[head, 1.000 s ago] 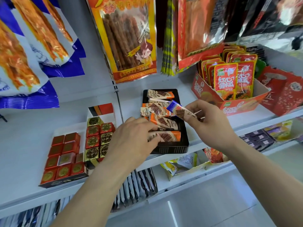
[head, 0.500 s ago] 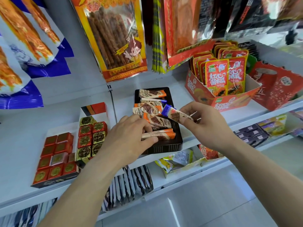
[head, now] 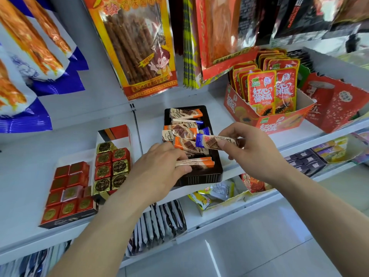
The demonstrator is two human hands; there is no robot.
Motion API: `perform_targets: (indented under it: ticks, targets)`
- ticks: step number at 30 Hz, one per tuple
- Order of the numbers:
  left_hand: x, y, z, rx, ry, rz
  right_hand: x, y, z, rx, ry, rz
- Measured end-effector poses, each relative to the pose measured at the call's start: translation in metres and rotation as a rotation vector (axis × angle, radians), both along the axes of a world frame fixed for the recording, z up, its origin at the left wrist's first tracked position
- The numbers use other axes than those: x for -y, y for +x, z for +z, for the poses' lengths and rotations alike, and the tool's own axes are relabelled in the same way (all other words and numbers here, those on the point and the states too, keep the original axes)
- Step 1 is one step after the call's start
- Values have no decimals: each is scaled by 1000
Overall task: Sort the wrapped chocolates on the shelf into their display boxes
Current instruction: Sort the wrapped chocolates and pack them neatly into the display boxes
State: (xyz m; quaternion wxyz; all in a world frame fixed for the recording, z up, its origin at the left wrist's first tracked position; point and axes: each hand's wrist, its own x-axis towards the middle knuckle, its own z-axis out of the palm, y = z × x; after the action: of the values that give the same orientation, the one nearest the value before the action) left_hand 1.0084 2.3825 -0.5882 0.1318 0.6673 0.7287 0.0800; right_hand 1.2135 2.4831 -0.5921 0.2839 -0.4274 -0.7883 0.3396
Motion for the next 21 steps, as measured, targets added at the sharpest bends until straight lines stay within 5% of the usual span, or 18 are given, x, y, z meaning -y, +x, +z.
perform_targets:
  ticks: [10,21]
  targets:
    - [4,-5,4,15,90,62,-1,2,3,-64,-51,-87]
    - [12,-37,3,296,373,315,6,-11,-1,4,-89,15]
